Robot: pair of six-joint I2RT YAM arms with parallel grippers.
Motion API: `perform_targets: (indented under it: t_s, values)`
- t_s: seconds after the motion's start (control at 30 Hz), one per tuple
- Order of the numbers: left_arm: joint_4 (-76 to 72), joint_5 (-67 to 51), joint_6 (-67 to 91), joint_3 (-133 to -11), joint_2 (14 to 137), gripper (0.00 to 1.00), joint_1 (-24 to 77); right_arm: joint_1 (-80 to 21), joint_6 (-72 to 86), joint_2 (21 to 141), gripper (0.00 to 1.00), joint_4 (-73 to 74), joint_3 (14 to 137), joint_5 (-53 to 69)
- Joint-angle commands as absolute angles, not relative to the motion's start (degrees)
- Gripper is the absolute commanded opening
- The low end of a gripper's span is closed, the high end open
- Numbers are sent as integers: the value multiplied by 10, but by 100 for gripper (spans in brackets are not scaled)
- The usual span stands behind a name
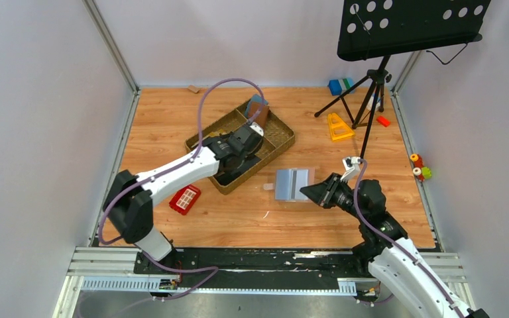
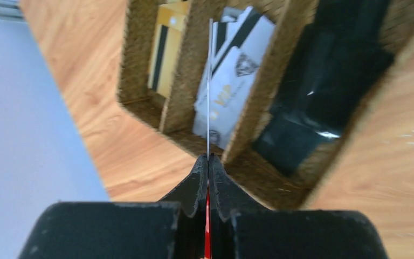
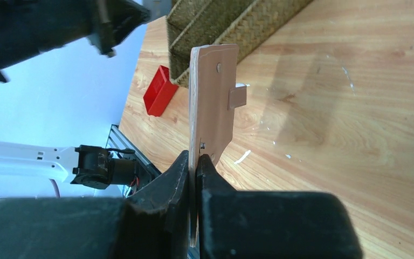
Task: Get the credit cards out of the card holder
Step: Place the credit card in the storage box.
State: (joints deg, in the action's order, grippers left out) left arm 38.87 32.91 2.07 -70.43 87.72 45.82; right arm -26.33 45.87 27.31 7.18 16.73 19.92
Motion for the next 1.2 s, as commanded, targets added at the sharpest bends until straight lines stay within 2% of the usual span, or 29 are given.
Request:
perform_targets:
  t_s: [0.0,0.27,0.47,0.67,0.73,0.8,0.9,1.03,1.17]
  values:
    - [450,444,-112,-758,940,0,456,-261,420,279,0,77,220,210]
    - [373,499,-205,-746,994,0,447,-260,425,294,0,70,234,239]
    - [359,460,-228,-750,1038,0,427,-260,414,306,0,75,240,243]
    - [370,474,-226,-763,1095,0,420,-259,423,328,0,45,229,247]
    - [374,483,-208,-774,1110,7,415,-259,426,334,0,36,224,252]
    - [399,458,-184,-799,1117,21,409,-259,427,338,0,36,222,255]
    - [414,434,-158,-809,1099,33,409,-259,428,339,0,34,216,250]
    - [428,412,-126,-804,1058,43,411,-258,433,344,0,27,212,243]
    - [469,424,-70,-800,1025,47,424,-258,436,353,0,25,212,244]
